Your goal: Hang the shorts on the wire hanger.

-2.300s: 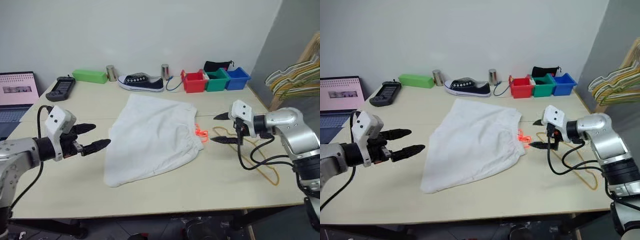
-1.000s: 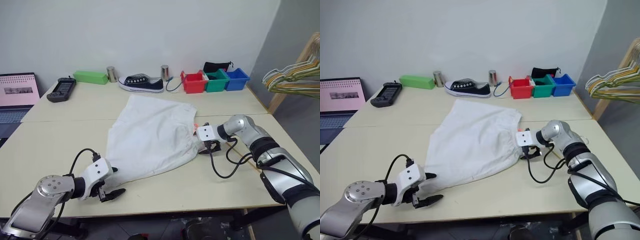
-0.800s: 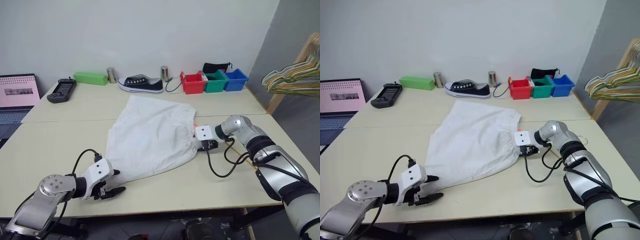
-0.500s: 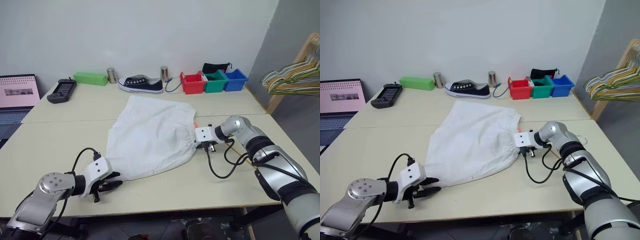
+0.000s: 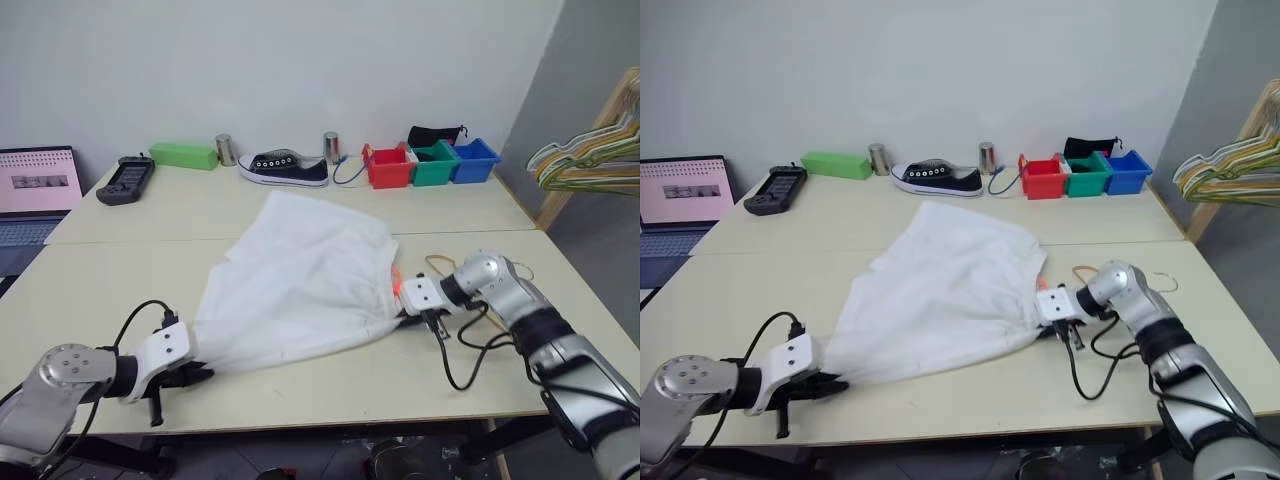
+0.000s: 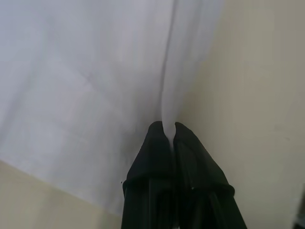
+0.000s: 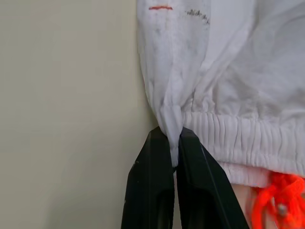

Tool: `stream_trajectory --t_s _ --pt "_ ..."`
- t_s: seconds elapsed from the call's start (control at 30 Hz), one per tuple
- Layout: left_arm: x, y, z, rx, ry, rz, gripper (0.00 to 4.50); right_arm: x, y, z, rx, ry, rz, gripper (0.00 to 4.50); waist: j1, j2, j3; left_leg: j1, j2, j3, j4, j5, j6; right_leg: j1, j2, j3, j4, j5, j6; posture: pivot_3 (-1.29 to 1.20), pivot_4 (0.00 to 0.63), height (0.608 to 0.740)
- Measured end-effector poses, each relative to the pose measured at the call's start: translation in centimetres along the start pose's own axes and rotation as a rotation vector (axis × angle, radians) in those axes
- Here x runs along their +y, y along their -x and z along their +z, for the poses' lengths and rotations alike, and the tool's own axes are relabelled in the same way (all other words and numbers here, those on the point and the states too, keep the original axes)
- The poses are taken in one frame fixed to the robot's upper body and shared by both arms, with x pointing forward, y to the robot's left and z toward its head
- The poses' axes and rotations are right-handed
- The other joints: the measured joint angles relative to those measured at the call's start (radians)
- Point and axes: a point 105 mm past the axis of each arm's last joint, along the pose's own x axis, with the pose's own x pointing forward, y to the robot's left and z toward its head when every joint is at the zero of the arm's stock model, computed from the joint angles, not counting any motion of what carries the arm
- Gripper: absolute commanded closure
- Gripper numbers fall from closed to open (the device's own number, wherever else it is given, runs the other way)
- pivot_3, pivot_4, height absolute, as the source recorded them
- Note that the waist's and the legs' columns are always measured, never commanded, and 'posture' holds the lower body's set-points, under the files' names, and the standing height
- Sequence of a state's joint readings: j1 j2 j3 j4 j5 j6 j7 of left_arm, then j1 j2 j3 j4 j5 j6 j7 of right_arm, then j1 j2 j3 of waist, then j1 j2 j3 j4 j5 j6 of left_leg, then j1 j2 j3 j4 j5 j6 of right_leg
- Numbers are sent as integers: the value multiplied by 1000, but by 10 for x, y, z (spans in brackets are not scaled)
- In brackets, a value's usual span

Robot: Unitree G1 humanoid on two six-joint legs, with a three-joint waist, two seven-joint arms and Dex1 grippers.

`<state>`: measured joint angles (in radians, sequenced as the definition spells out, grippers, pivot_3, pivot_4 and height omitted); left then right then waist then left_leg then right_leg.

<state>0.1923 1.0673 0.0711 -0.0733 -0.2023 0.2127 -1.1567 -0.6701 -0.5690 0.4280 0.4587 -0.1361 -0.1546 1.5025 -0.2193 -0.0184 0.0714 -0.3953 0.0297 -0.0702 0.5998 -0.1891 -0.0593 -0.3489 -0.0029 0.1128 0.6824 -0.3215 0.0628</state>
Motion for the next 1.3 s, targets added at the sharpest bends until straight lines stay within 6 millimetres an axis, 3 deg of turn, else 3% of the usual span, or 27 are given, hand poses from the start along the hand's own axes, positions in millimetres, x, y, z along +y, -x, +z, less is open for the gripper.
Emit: stream_trajectory --t_s 0.07,0.17,0.2,0.5,0.6,0.73,0.8,0.9,0.93,0.97,1.03,1.13,1.3 --pt "-6 6 -5 34 1 -40 4481 21 -4 12 -41 -49 39 4500 4 -1 -1 0 1 -2 0 0 0 0 0 -2 0 -1 -1 -108 0 740" --pt "-6 8 -7 51 -3 -54 4481 33 -10 23 -73 -96 71 4500 4 0 0 0 1 -2 0 0 0 0 0 -2 0 -3 -5 -113 0 740" --pt "-6 8 -7 53 -4 -55 4018 34 -10 25 -74 -108 76 3964 3 1 0 0 1 -1 0 0 0 0 0 -2 0 -3 -5 -117 0 740" --pt "-9 12 1 54 -26 -108 2070 44 7 39 -120 -214 84 1714 4 0 0 -2 1 -3 3 0 0 -4 0 -6 0 -2 -3 -135 0 740" --pt "-14 21 26 11 -67 -147 1499 48 32 50 -138 -238 40 1059 9 0 0 -5 1 -5 4 0 0 -5 -2 -10 -1 -2 -2 -154 0 740" --pt "-18 34 77 -119 -115 -189 605 48 62 71 -215 -295 -49 73 11 0 0 -4 1 -8 3 -1 -1 -4 -1 -14 0 -3 -4 -181 1 740" --pt "-18 38 107 -210 -150 -187 209 40 70 70 -233 -347 -136 0 8 0 0 -3 1 -8 3 -1 -1 -4 -1 -14 -1 -3 -4 -206 9 740" --pt "-15 33 153 -391 -194 -142 56 18 84 49 -213 -466 -359 0 3 2 1 -3 0 -7 8 -1 -1 -2 -1 -12 -2 -3 -4 -234 17 740" --pt "-15 27 166 -448 -196 -132 56 14 90 36 -182 -513 -441 0 1 2 2 -3 -1 -7 9 -1 -1 -1 -1 -12 -2 -3 -3 -245 20 740" --pt "-13 16 192 -554 -202 -104 56 8 101 9 -116 -595 -570 0 5 0 2 -4 -2 -6 12 0 -1 1 -2 -12 -2 -2 -2 -264 22 740" --pt "-17 4 202 -582 -199 -111 56 6 110 -13 -55 -662 -663 0 -3 -2 2 -5 -1 -4 12 0 -1 5 -2 -9 -2 2 4 -275 24 740" --pt "-17 -19 223 -620 -205 -89 56 17 128 -62 83 -817 -795 0 -23 -1 2 -5 -2 -3 12 0 -1 6 -2 -7 -3 1 4 -288 26 740" --pt "-18 -51 226 -607 -201 -101 56 33 136 -100 158 -978 -846 0 -77 1 2 -4 0 -3 10 0 0 6 0 -7 -2 0 2 -317 35 740"
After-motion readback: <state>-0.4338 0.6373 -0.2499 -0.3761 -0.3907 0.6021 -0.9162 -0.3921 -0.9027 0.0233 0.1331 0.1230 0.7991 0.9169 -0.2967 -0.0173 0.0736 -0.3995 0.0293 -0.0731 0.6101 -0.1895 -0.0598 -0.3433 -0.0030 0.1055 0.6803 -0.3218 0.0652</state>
